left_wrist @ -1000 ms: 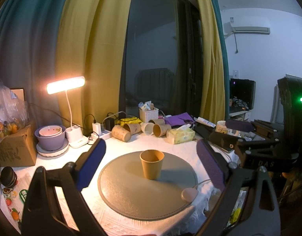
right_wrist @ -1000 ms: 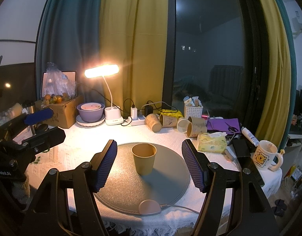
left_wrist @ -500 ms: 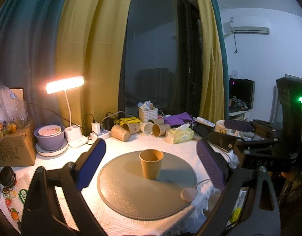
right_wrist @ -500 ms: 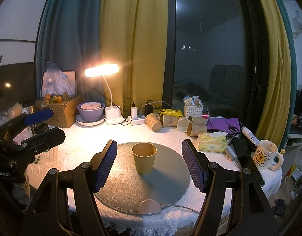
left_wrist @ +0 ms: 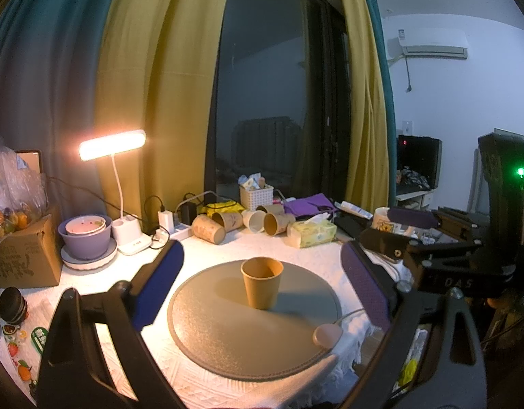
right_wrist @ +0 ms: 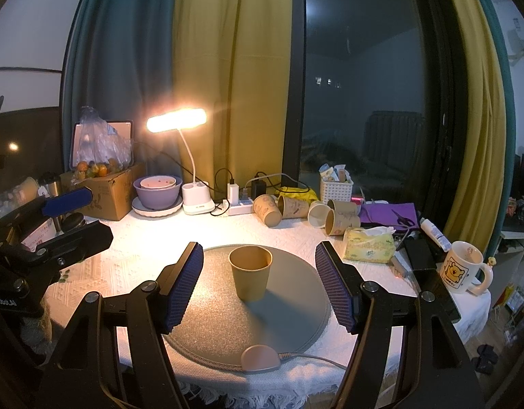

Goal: Flip cup upright

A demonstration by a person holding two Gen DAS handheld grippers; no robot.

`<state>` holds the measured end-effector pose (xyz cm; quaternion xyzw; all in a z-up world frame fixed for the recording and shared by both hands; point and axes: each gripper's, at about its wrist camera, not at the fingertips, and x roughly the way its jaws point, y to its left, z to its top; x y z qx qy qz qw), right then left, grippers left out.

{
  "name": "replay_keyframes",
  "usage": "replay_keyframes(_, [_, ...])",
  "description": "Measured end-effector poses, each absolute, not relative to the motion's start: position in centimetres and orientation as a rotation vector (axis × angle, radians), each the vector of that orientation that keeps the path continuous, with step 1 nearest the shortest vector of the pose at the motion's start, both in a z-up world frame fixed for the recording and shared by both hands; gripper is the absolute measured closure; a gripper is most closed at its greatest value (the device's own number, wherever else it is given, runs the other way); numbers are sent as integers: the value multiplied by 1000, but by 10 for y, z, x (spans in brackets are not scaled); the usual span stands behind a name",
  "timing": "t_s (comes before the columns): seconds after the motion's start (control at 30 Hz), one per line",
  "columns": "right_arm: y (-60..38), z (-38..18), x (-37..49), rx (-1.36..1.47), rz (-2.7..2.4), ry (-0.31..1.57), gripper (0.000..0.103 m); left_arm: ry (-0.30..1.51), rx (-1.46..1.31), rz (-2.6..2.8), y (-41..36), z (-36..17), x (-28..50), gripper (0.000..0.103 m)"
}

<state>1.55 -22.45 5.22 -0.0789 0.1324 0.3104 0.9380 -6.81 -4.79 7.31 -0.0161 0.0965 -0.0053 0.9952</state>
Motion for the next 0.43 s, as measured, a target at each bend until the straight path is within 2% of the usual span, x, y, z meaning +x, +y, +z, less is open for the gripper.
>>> replay_keyframes(0.43, [-224,53,17,-160,634,272,32,170,-29,-33,-54,65,-72,9])
